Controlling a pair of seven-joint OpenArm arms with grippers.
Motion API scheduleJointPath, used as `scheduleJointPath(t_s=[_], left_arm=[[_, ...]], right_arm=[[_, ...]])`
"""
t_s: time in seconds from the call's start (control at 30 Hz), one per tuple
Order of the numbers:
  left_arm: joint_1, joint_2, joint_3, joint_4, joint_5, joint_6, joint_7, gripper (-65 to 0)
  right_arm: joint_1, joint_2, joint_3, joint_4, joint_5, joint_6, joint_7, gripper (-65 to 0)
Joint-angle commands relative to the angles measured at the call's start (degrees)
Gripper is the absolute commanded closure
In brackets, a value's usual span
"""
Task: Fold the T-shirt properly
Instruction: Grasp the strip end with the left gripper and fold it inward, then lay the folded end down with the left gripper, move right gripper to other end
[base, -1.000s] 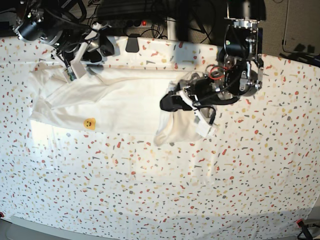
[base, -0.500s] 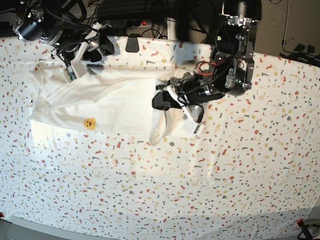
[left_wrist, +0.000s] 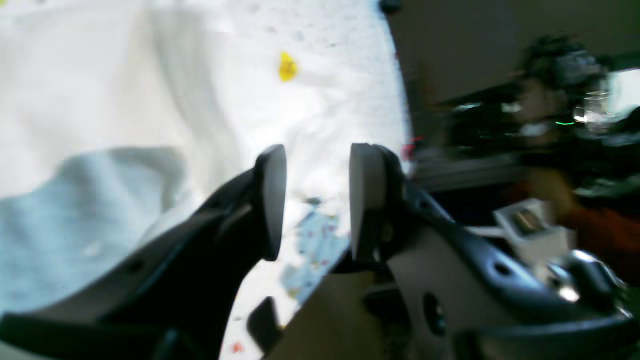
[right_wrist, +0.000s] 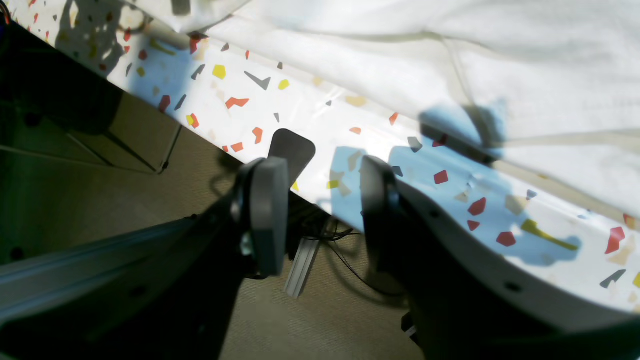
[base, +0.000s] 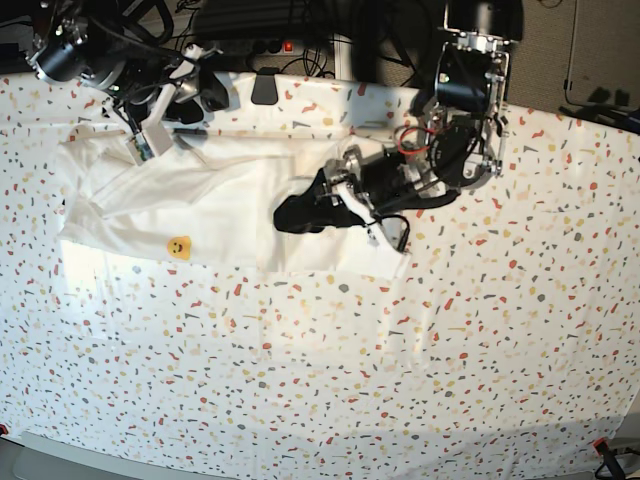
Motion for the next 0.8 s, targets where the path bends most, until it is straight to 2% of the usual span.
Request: scheduleJointPath(t_s=[0.0,0.1,0.23,0.4,0.5,0.57,0.63,0.77], left_arm=[[-0.9,0.4,0.1,1.0,-3.5,-2.6,0.8,-20.7],[-0.9,0.4,0.1,1.0,-6.4,-6.1,2.9,-20.7],[-1.0,0.4,0.1,1.0,-4.7,-6.3,2.7,-20.7],[-1.3,0.4,0.0,1.0,7.3,-7.2,0.5,-20.7],[-2.9,0.4,0.0,1.3,11.3,-7.3,-2.1,-20.7],[-4.5,0.4,0.0,2.1,14.2,-7.3,-4.3,-20.7],[-6.0,0.4,0.0,3.0,19.8,-7.4,-7.4,-20.7],[-8.2,0.4,0.1,3.7,30.6,-7.3,-12.5,-20.7]], right_arm=[[0.1,0.5,0.2,1.1,0.9,0.3,0.9,-24.8],[0.1,0.5,0.2,1.1,0.9,0.3,0.9,-24.8],[0.1,0.5,0.2,1.1,0.9,0.3,0.9,-24.8],[1.3,0.5,1.4,1.1,0.7,0.3,1.9,-24.8],[4.1,0.5,4.9,1.1,0.8,0.3,6.3,-24.9],[7.1,0.5,7.8,1.1,0.7,0.3,6.4,-25.0],[10.2,0.5,11.3,1.1,0.1,0.3,5.7,-25.1],[15.6,0.5,19.4,-0.3,-1.1,0.3,6.1,-35.3]])
